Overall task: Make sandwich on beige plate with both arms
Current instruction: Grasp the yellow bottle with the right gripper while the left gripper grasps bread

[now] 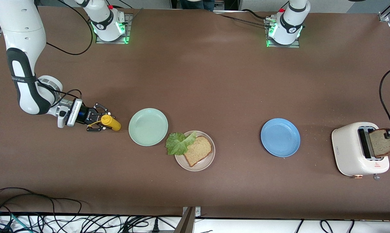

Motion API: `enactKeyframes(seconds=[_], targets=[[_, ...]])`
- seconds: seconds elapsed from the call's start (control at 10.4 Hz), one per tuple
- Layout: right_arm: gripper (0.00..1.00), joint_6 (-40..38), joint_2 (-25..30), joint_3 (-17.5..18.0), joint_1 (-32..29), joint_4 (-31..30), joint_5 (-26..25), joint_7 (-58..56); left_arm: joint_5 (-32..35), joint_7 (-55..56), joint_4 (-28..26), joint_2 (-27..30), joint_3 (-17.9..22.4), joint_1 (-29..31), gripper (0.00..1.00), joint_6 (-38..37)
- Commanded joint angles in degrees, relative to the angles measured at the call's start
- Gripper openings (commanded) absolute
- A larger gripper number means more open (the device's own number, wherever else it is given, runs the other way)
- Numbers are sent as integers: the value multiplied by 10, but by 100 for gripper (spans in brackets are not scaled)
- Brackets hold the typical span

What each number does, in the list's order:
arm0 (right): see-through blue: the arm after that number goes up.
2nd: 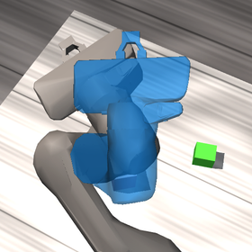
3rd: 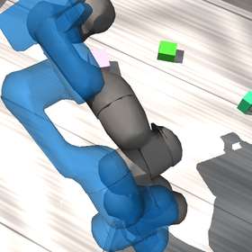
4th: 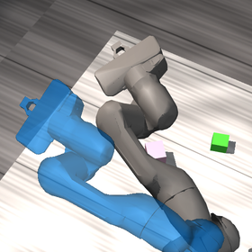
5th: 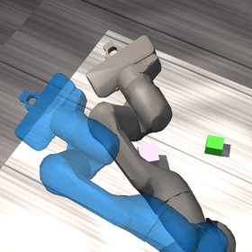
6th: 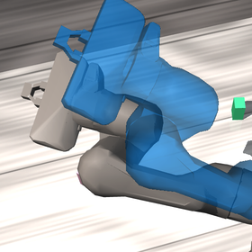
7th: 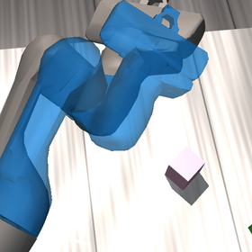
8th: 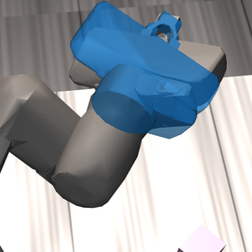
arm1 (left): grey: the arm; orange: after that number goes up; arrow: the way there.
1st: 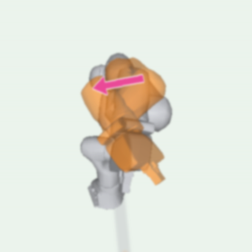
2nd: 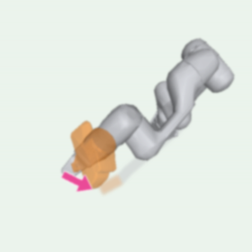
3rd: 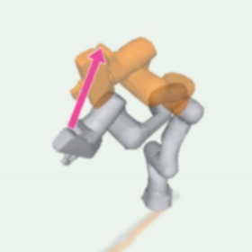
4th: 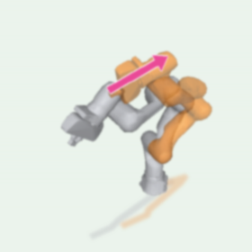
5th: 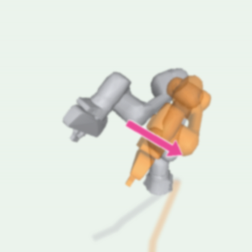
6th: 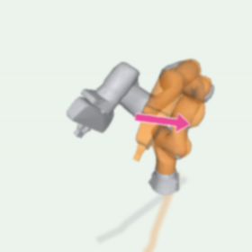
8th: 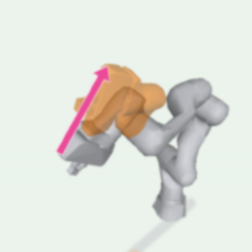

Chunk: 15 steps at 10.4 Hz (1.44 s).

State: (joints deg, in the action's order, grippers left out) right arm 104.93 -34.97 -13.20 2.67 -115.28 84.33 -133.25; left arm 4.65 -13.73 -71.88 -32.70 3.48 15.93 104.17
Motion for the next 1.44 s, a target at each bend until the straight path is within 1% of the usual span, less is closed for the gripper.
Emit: enactKeyframes(seconds=[0.0, 0.1, 0.29, 0.38, 0.48, 0.57, 0.67, 0.77, 0.86, 0.96, 1.05, 1.15, 1.34], targets=[[0, 6, -1, 0, 11, 22, -16, 79, 6, -5, -2, 41, -8, 0, 0, -15], [0, 29, 2, 0, 17, 38, -41, 123, -6, -4, -2, 53, -8, -1, 0, -22], [0, 47, 2, 0, 36, 80, -106, 238, -32, -2, -2, 74, -8, -1, 0, -34], [0, 62, 3, 1, 48, 113, -166, 317, -51, 2, -2, 82, -8, -1, 0, -51], [0, 65, 3, 4, 59, 153, -245, 406, -70, 4, -2, 91, -10, -2, 0, -61], [0, 67, 4, 19, 62, 187, -308, 497, -81, 6, -2, 98, -12, -2, 0, -74], [0, 66, 2, 35, 67, 219, -366, 562, -82, 12, -2, 100, -15, -2, 0, -89], [0, 69, 0, 50, 76, 240, -410, 629, -95, 23, -2, 108, -22, -1, 0, -99], [0, 70, -1, 54, 93, 261, -447, 696, -108, 39, -2, 115, -22, -1, 0, -101], [0, 70, -2, 55, 111, 283, -497, 768, -125, 50, -2, 115, -19, -2, 0, -101], [0, 70, -5, 61, 131, 303, -561, 822, -142, 53, -2, 115, -19, -1, 0, -100], [0, 70, -7, 73, 145, 322, -626, 844, -144, 63, -2, 115, -20, -1, 0, -100], [0, 70, -24, 73, 185, 370, -715, 871, -193, 76, -2, 115, -16, 6, 0, -100]])
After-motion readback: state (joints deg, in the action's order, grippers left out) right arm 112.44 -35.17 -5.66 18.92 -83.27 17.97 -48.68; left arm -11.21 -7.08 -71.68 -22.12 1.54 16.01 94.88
